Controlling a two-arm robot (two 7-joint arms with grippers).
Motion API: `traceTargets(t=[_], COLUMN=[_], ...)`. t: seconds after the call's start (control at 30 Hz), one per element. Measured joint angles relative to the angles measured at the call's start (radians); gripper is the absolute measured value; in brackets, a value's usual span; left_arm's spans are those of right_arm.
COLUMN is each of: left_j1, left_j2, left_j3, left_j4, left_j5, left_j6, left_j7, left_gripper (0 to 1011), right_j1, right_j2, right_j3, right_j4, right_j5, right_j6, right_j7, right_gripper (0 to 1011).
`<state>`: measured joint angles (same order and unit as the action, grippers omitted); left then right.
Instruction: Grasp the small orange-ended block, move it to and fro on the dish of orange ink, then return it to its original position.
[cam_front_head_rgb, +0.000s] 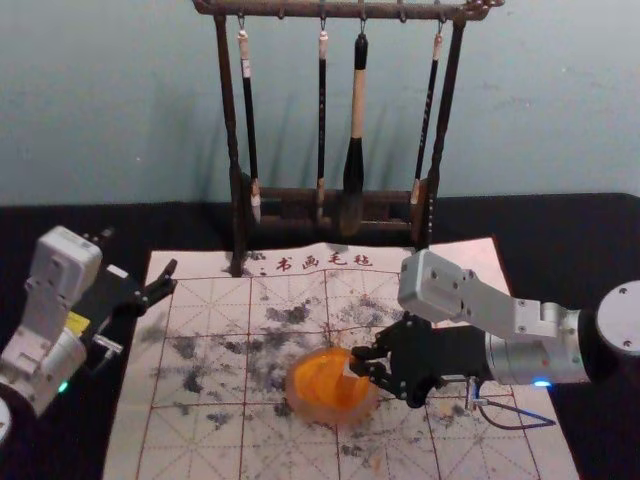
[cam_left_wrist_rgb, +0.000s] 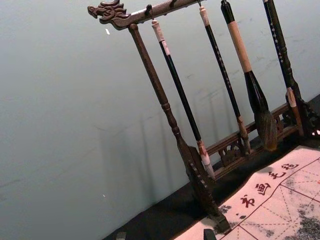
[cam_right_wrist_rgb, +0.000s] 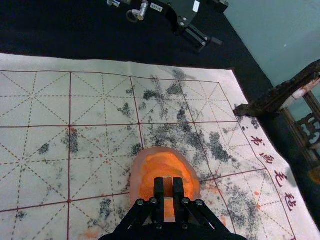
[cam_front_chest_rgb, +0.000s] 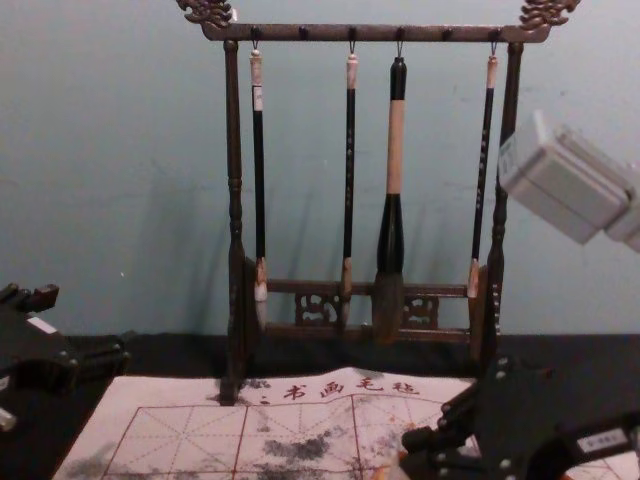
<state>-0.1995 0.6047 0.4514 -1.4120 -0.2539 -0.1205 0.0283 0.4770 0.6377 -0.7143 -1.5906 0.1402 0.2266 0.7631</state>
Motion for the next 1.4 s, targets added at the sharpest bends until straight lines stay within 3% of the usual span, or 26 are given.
traceTargets(t=[0.43, 0.63, 1.0, 1.4], left_j1=[0.0, 0.0, 0.0, 0.0], left_j2=[0.0, 0.0, 0.0, 0.0], left_j3=[0.0, 0.0, 0.0, 0.0], left_j4=[0.0, 0.0, 0.0, 0.0], left_j5=[0.0, 0.0, 0.0, 0.0], left_j6=[0.0, 0.0, 0.0, 0.0], left_j7=[0.0, 0.0, 0.0, 0.0], left_gripper=[1001, 1001, 1001, 1001], right_j1=[0.003, -0.01, -0.052, -0.129], right_j2=[-0.002, 0.008, 0.058, 0.144], right_j3=[0.001, 0.022, 0.083, 0.185], right_j4=[0.002, -0.015, -0.068, -0.139], right_j5=[0.006, 0.024, 0.069, 0.133], right_j6=[0.005, 0.013, 0.022, 0.045], right_j7=[-0.011, -0.026, -0.057, -0.108], right_gripper=[75, 75, 75, 75])
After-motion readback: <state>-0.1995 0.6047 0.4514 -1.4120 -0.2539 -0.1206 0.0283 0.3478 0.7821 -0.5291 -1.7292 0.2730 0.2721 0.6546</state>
